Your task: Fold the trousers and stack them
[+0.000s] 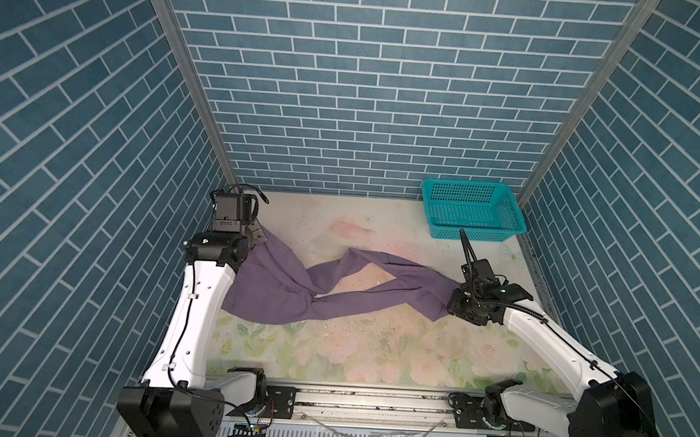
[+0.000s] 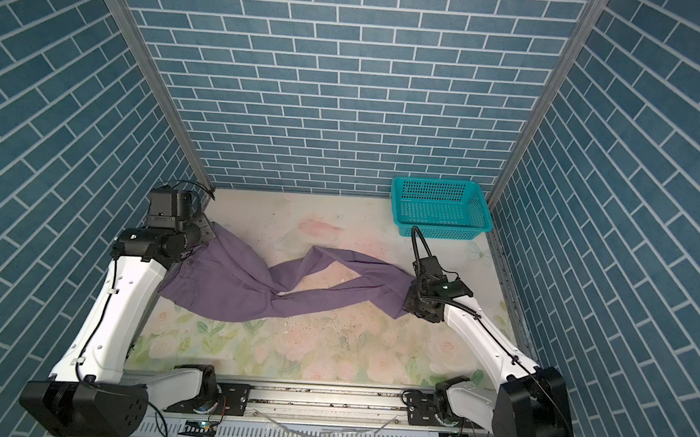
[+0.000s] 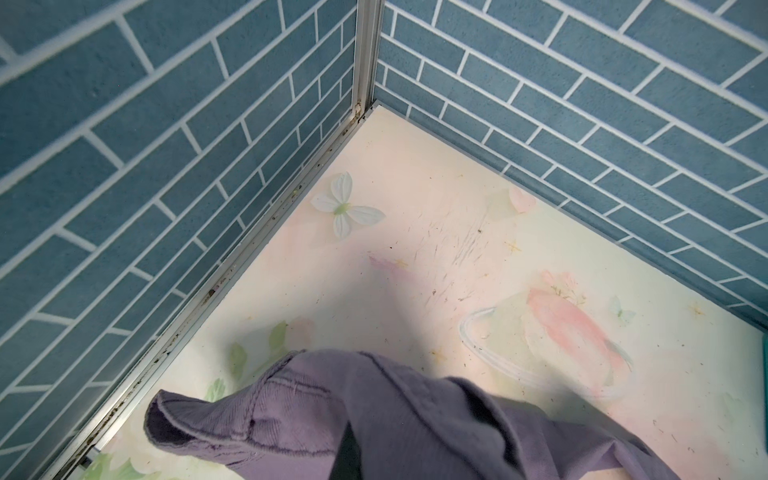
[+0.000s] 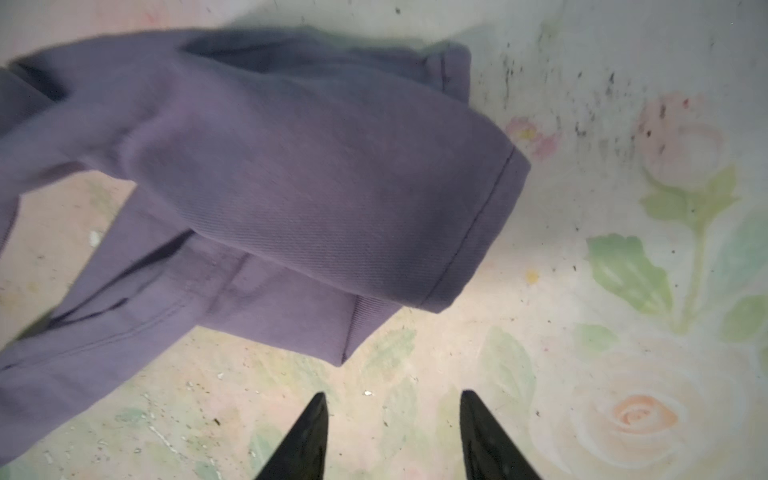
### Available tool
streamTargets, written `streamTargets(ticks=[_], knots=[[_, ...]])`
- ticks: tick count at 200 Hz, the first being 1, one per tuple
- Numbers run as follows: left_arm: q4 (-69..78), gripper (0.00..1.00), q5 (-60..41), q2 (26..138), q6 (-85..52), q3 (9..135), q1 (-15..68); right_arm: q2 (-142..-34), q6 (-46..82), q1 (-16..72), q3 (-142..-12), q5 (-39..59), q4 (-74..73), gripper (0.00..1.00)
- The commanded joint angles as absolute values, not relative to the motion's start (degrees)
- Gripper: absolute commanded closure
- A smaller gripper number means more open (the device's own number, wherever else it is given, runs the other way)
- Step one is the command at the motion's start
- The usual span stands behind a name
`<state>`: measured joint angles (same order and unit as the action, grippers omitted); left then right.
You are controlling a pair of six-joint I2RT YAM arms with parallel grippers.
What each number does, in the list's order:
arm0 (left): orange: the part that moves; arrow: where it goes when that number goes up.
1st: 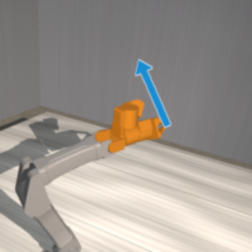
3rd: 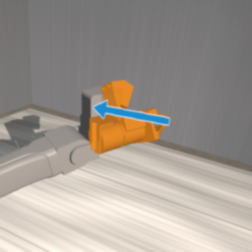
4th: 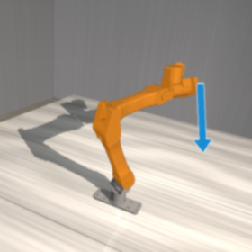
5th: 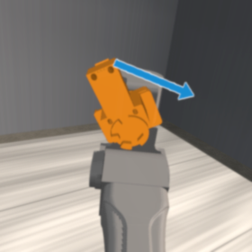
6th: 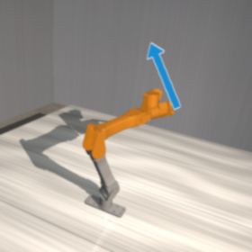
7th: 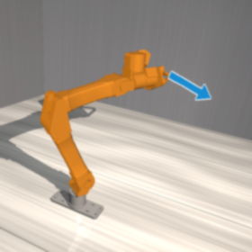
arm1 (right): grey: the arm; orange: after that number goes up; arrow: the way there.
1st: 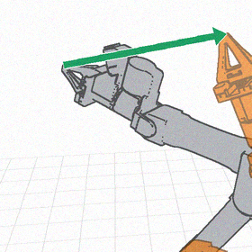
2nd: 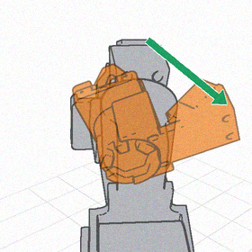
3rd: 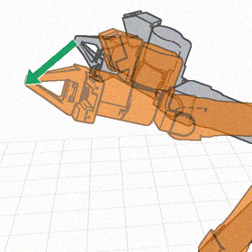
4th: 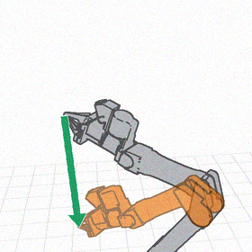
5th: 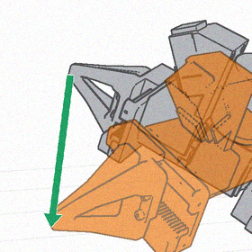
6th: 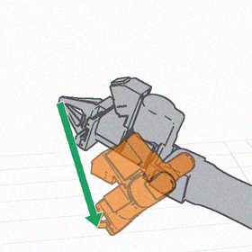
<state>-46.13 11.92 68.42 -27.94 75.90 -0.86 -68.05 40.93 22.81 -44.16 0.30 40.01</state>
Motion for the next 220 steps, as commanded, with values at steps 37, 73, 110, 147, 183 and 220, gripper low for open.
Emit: streamTargets(ticks=[37,73,110,147,183,220], knots=[[-44.3,1.0,9.3,67.5,-28.6,74.7,-1.4,-75.9,41.0,19.6,-45.2,-0.8,31.4,0.43],[-45.4,1.0,9.8,66.5,-27.8,74.6,-1.5,-82.1,38.8,16.9,-48.2,1.1,26.7,0.43],[-46.2,1.0,9.8,65.8,-27.9,74.6,-1.8,-84.4,38.5,16.0,-49.2,4.7,23.8,0.74],[-47.5,1.0,9.9,65.1,-27.8,75.8,-2.4,-76.4,36.7,13.3,-49.2,3.7,30.2,1.0],[-49.2,1.0,9.5,63.9,-27.6,78.4,-4.8,-61.9,35.1,4.9,-52.2,0.3,42.5,1.0],[-51.0,1.0,7.6,62.9,-27.7,81.8,-8.9,-50.8,33.0,-7.9,-57.8,-5.9,52.6,1.0]])
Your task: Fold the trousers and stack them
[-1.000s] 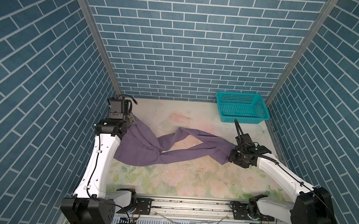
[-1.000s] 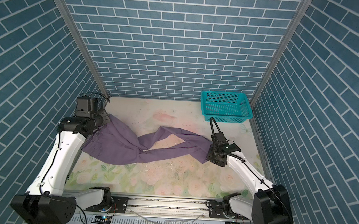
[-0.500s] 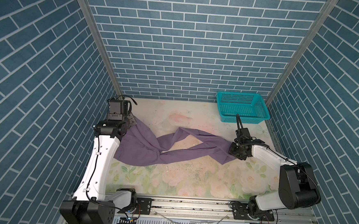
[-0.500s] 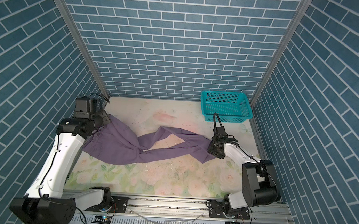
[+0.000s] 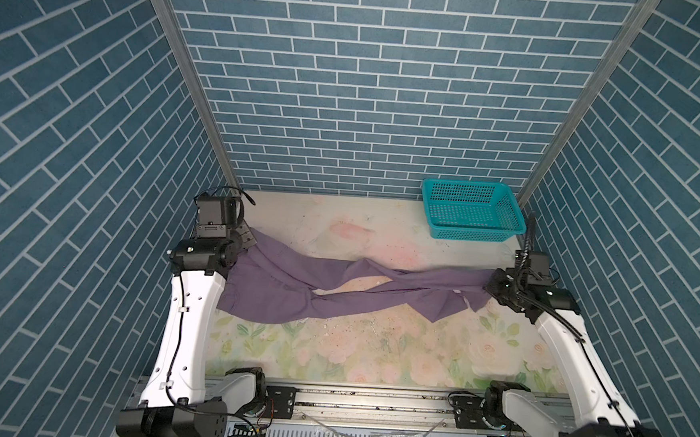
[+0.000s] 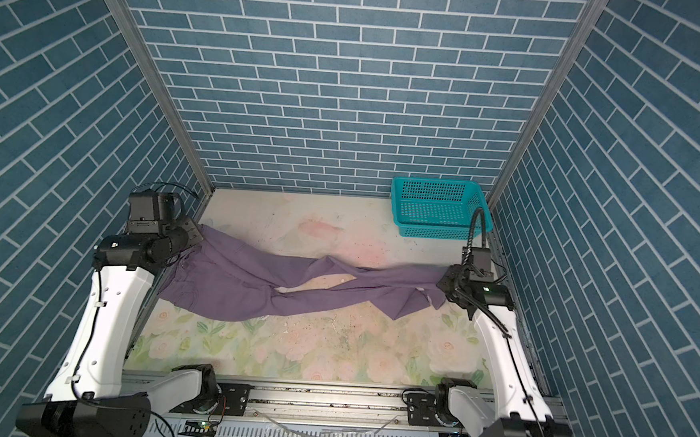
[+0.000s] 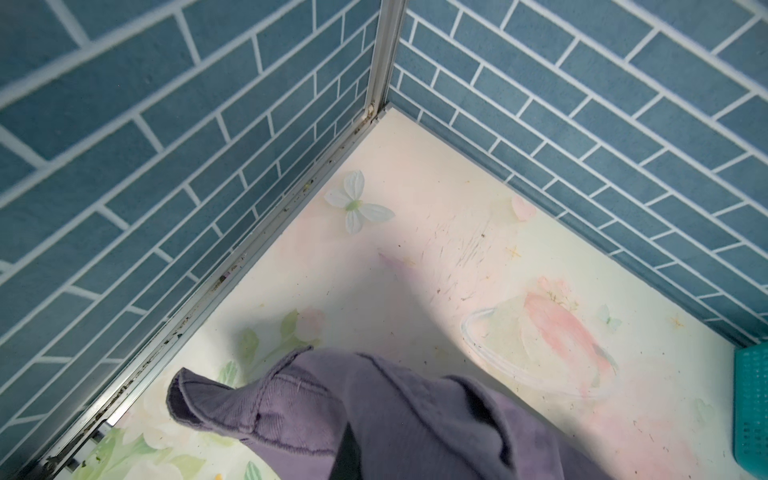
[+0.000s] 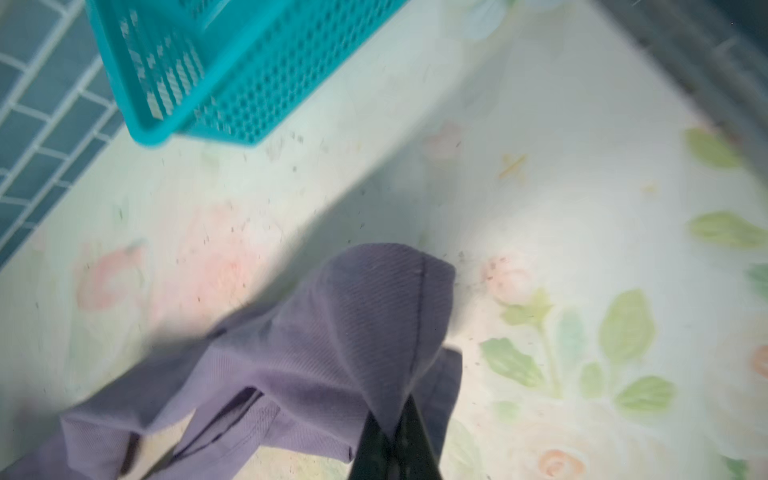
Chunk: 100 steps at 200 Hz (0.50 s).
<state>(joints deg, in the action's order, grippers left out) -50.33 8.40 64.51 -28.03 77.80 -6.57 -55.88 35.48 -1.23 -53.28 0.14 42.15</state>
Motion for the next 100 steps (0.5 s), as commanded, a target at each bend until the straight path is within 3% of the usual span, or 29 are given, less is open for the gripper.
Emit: streamTargets(ticks=[1,42,100], knots=[[-51.0,1.0,7.6,63.0,-27.7,81.9,-9.0,-50.6,33.0,-8.3,-57.8,-5.9,52.7,1.0],[-48.5,1.0,6.0,65.8,-30.1,82.4,-9.5,-52.1,34.2,-16.3,-58.9,-2.5,49.1,1.0],[-37.8,1.0,3.7,81.3,-33.7,80.9,-9.0,-73.9,37.0,-17.0,-57.0,1.8,32.5,1.0]])
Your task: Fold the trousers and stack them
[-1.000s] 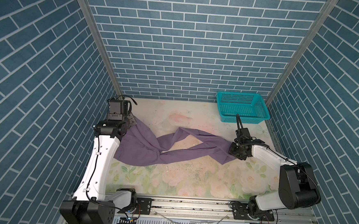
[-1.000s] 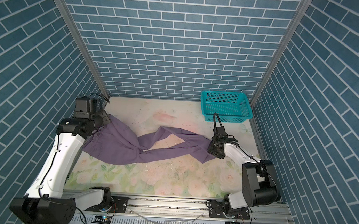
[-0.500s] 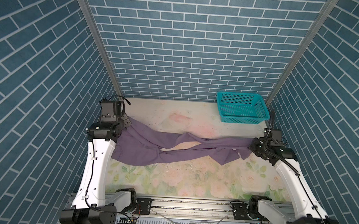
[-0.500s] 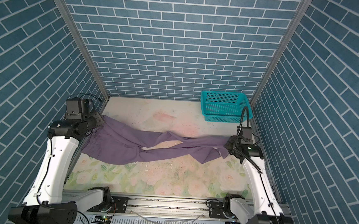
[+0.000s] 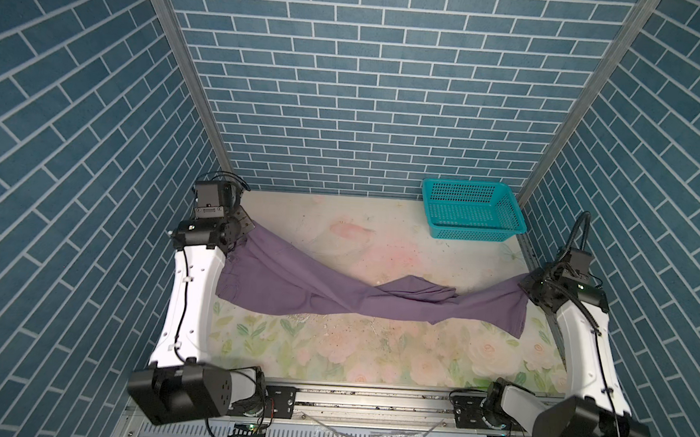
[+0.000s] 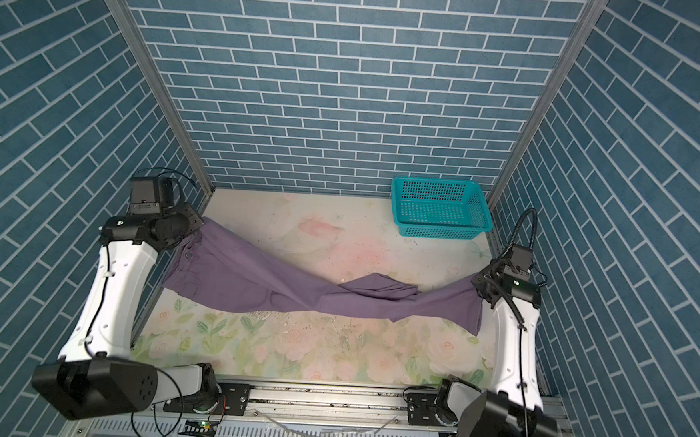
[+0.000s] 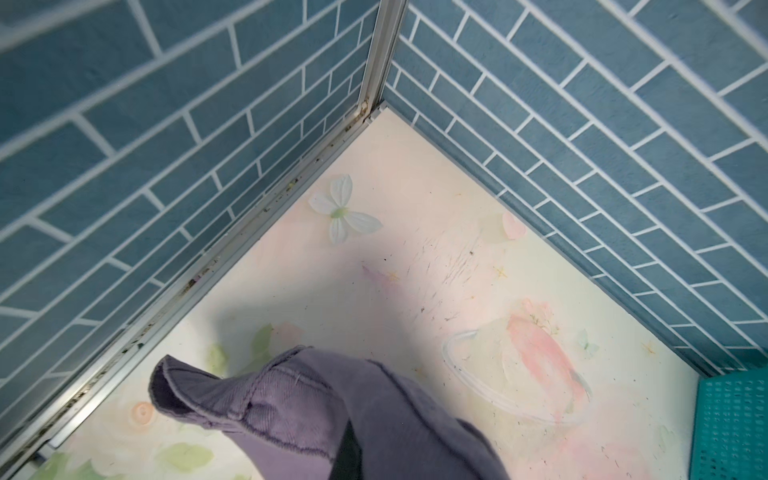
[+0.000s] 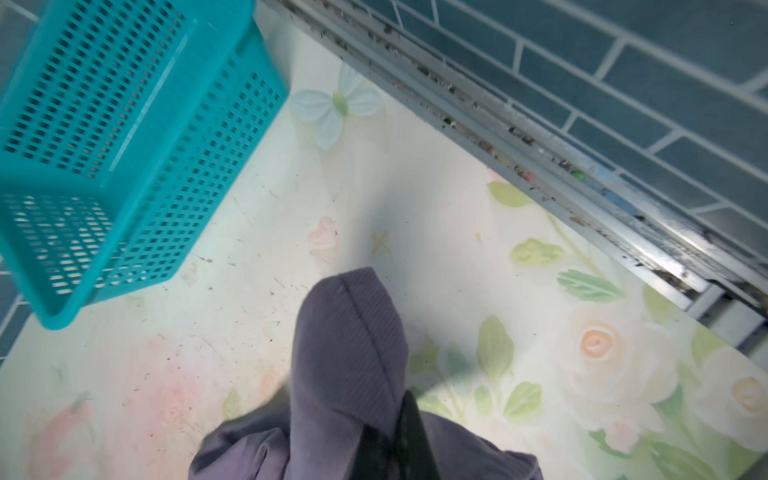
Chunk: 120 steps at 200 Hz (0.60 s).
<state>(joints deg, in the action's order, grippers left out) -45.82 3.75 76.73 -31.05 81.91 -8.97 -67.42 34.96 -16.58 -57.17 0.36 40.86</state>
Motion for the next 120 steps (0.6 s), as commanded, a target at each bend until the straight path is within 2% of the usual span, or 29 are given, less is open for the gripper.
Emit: streamTargets(ticks=[1,56,98,109,120], knots=[[-37.6,1.0,3.7,81.7,-33.8,80.9,-9.0,-74.4,37.1,-17.0,-57.1,1.8,32.4,1.0],[-33.9,1.0,6.4,99.9,-34.9,86.7,-6.7,-89.6,34.8,-17.1,-63.2,-2.6,28.3,1.0],[-30.8,1.0,8.2,106.0,-36.3,88.3,-6.1,-95.7,33.1,-17.1,-65.9,-5.4,27.2,1.0],[-31.0,1.0,9.3,107.0,-36.3,89.2,-6.0,-96.2,31.8,-17.2,-66.7,-4.0,27.7,0.96],[-32.8,1.0,9.5,108.4,-36.1,90.9,-5.9,-96.2,30.9,-17.1,-67.1,-2.0,28.8,0.87]])
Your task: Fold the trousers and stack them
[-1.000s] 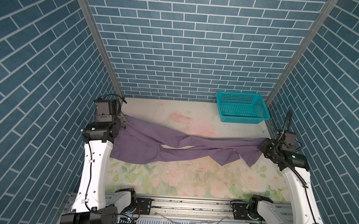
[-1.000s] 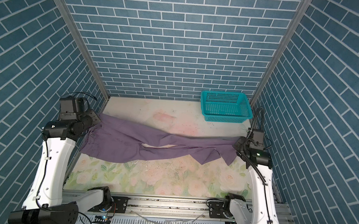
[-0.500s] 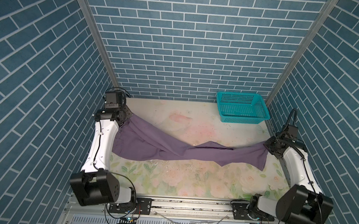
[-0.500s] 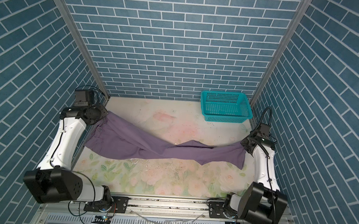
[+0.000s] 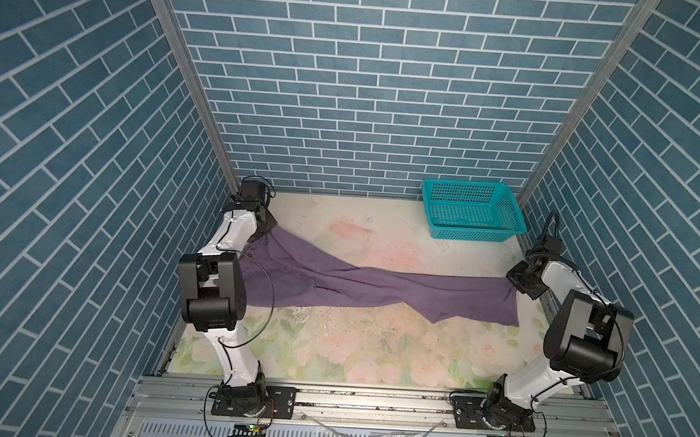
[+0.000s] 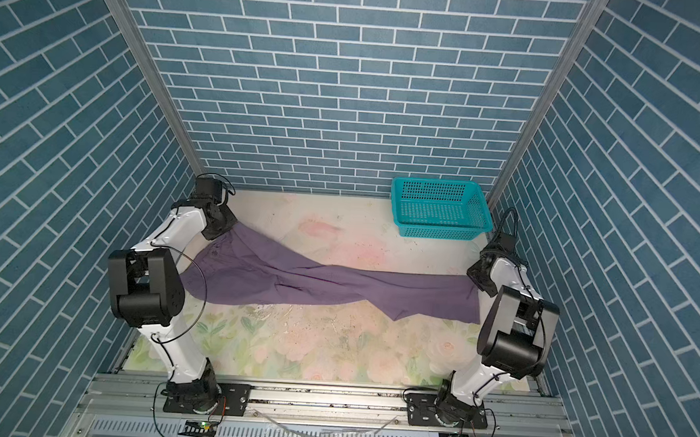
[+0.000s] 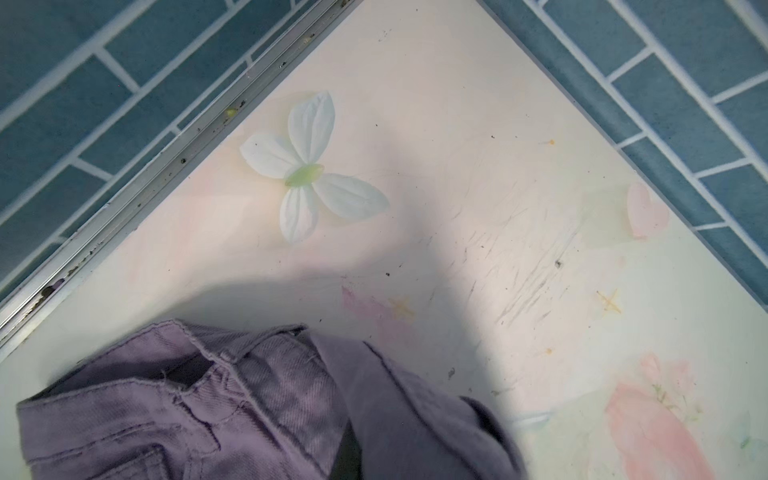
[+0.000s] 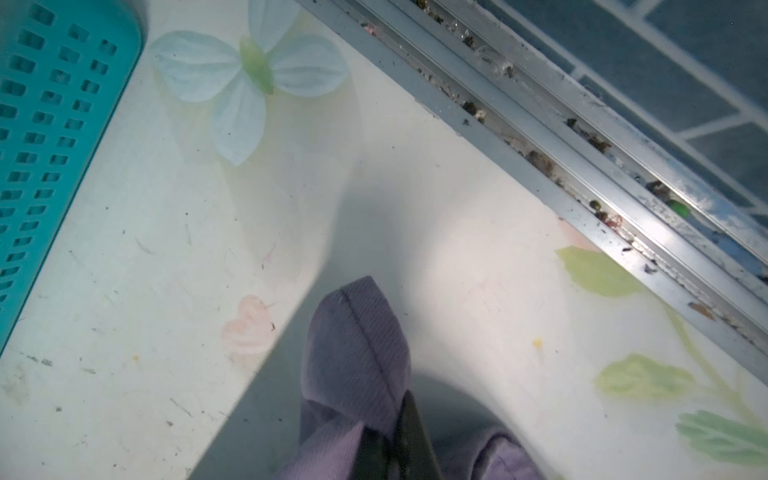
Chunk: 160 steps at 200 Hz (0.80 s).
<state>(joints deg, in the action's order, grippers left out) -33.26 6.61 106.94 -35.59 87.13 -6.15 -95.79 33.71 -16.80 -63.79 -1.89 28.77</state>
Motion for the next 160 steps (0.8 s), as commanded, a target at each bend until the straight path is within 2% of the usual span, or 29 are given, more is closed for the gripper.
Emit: streamTargets(ticks=[1,13,27,39,59,82,105,122,135,141,149,160], knots=[[-33.0,1.0,9.5,108.5,-36.1,91.1,-5.9,-96.2,30.8,-17.2,-67.1,-1.9,29.0,0.87],[-35.6,0.85,10.1,109.1,-35.4,93.4,-6.0,-94.8,30.9,-17.2,-66.2,-0.9,30.0,0.77],[-37.1,0.79,11.7,107.7,-35.4,93.8,-6.0,-91.4,31.2,-17.2,-63.4,-0.7,30.6,0.63],[-36.9,0.66,13.2,105.5,-34.9,93.3,-6.1,-87.2,31.4,-17.2,-60.5,-1.7,31.4,0.53],[-37.8,0.63,15.5,103.0,-33.5,94.5,-6.4,-80.8,31.1,-17.1,-57.1,-2.0,34.4,0.45],[-38.3,0.63,17.0,101.8,-33.6,95.9,-7.5,-73.9,30.2,-16.7,-53.8,-0.7,39.3,0.44],[-39.8,0.64,14.2,100.9,-35.5,96.7,-8.5,-68.7,29.4,-14.9,-50.4,0.7,45.1,0.62],[-37.3,0.63,11.5,97.6,-37.1,92.1,-8.0,-66.7,29.9,-12.6,-47.8,1.4,47.4,0.66],[-33.9,0.54,10.4,94.3,-38.0,86.5,-7.3,-66.0,30.5,-12.3,-45.3,4.3,47.2,0.67],[-32.9,0.47,10.3,92.9,-38.3,84.1,-6.9,-66.2,31.0,-12.3,-44.5,4.7,47.1,0.66],[-32.0,0.37,10.2,91.5,-38.5,81.1,-6.2,-66.9,31.2,-12.2,-43.7,6.3,46.8,0.64],[-31.1,0.31,9.5,90.2,-38.8,77.7,-5.7,-68.2,31.6,-12.2,-42.8,7.0,46.0,0.6]])
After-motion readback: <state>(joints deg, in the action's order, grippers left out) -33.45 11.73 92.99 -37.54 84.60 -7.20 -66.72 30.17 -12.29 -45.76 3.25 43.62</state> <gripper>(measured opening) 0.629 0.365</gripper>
